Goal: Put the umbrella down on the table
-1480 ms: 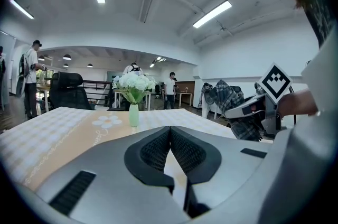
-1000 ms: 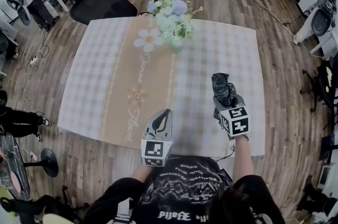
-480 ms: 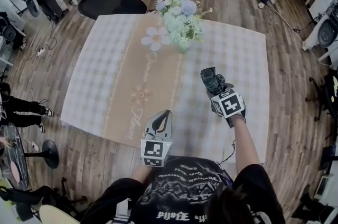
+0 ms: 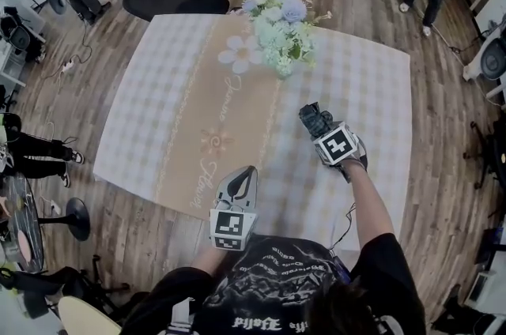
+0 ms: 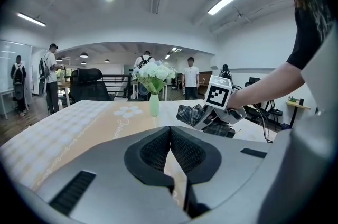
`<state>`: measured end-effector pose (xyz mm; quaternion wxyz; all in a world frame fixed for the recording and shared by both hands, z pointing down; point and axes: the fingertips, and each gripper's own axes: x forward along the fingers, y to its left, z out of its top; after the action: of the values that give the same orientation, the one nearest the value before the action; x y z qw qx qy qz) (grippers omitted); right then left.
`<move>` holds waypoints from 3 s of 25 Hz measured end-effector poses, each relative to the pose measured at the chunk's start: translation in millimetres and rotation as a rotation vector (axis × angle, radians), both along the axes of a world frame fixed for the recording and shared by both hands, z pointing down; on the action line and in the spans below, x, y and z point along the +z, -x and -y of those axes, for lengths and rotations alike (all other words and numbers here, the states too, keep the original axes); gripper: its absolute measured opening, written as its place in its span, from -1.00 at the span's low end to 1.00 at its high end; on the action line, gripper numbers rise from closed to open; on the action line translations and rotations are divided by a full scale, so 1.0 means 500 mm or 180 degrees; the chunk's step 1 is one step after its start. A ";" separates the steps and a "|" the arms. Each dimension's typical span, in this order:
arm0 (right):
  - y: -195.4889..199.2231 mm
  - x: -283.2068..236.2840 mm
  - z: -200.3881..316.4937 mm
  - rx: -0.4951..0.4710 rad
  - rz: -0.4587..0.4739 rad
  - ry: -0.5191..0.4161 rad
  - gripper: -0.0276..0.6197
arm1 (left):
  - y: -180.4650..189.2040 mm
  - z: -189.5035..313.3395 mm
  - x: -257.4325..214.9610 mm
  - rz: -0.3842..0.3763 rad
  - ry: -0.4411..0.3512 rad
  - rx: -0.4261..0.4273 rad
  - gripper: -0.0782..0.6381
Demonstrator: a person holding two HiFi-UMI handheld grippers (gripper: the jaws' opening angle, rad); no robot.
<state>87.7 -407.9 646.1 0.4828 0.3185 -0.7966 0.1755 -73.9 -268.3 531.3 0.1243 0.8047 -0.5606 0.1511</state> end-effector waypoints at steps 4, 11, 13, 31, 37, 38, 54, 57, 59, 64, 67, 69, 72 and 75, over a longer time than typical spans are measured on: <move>0.005 0.040 0.013 -0.0006 -0.0067 0.0214 -0.30 | 0.006 0.014 0.013 0.0009 0.0029 -0.0032 -0.73; 0.008 0.065 0.025 -0.0017 -0.0143 0.0293 -0.28 | 0.026 0.024 0.030 0.0037 0.0101 -0.0080 -0.73; 0.010 0.068 0.028 -0.0001 -0.0145 0.0320 -0.26 | 0.024 0.031 0.032 0.0032 0.0107 -0.0070 -0.73; -0.012 -0.047 0.038 0.0290 0.0562 -0.0129 0.41 | 0.001 0.016 0.024 -0.0041 0.0031 0.0040 -0.73; -0.014 -0.139 0.001 0.0338 0.0848 -0.0486 0.39 | -0.011 0.004 0.010 -0.0067 -0.0046 0.0080 -0.73; -0.015 -0.152 -0.009 0.0354 0.0885 -0.0547 0.38 | -0.014 0.001 0.006 -0.0080 -0.0064 0.0086 -0.73; -0.059 -0.279 -0.200 0.0872 0.1456 -0.1565 0.23 | -0.050 -0.035 -0.030 -0.0188 -0.0234 0.0286 -0.73; -0.064 -0.273 -0.242 0.0882 0.1330 -0.1781 0.22 | -0.054 -0.039 -0.027 -0.0229 -0.0225 0.0324 -0.73; -0.066 -0.260 -0.269 0.0945 0.1325 -0.1797 0.22 | -0.060 -0.045 -0.025 -0.0247 -0.0216 0.0356 -0.73; -0.076 -0.227 -0.328 0.1253 0.1369 -0.1759 0.22 | -0.065 -0.061 -0.020 -0.0225 -0.0233 0.0447 -0.73; -0.086 -0.221 -0.343 0.1334 0.1339 -0.1771 0.22 | -0.067 -0.066 -0.017 -0.0217 -0.0243 0.0477 -0.73; -0.094 -0.226 -0.346 0.1374 0.1333 -0.1801 0.22 | -0.069 -0.069 -0.019 -0.0220 -0.0252 0.0484 -0.73; -0.097 -0.235 -0.345 0.1389 0.1326 -0.1854 0.12 | -0.072 -0.072 -0.023 -0.0214 -0.0265 0.0498 -0.73; -0.095 -0.235 -0.344 0.1392 0.1285 -0.1913 -0.08 | -0.073 -0.074 -0.020 -0.0210 -0.0272 0.0507 -0.73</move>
<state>135.2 -235.7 528.4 0.1540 0.5659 -0.8046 0.0926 -37.3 -231.3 521.5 0.0958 0.8558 -0.4964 0.1099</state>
